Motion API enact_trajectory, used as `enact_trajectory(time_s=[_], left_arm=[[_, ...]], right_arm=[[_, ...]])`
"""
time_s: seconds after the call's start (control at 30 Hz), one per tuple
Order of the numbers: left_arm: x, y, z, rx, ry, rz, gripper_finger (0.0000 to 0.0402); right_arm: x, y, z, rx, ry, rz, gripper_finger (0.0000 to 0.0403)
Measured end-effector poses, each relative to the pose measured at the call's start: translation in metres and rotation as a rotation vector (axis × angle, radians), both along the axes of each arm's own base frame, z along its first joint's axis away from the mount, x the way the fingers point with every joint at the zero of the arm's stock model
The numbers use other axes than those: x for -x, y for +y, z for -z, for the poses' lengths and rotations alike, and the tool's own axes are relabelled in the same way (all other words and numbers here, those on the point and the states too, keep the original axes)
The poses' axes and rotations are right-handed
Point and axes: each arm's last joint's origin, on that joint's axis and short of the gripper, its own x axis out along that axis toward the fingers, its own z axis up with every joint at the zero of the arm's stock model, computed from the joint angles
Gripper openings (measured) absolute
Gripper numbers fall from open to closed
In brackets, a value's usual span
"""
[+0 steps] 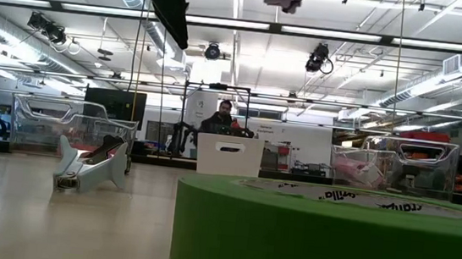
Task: Pick and place Stapler, Stapler remover, tape
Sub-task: Put the purple staple remover into the white bin
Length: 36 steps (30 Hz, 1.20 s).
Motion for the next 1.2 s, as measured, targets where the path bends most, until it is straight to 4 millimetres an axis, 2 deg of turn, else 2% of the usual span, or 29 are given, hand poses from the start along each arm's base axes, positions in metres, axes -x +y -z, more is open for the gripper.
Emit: enact_trajectory(time_s=[0.23, 0.6, 0.77, 0.9, 1.2], left_arm=[[0.0, 0.0, 0.0, -0.001, -0.002, 0.001, 0.0291], [0.0, 0.0, 0.0, -0.013, 0.003, 0.024, 0.0291], [0.0, 0.0, 0.0, -0.013, 0.003, 0.024, 0.0291], [0.0, 0.0, 0.0, -0.013, 0.003, 0.024, 0.0291], [-0.002, 0.0, -0.001, -0.013, -0.017, 0.023, 0.0291]], right_arm=[[-0.013, -0.049, -0.006, -0.031, -0.093, 0.003, 0.0027], [-0.019, -0.147, -0.01, -0.123, -0.317, 0.116, 0.0027], [-0.022, -0.187, 0.006, -0.155, -0.418, 0.159, 0.0027], [-0.018, -0.213, 0.028, -0.156, -0.42, 0.234, 0.0027], [-0.01, -0.254, 0.084, -0.208, -0.491, 0.341, 0.0027]])
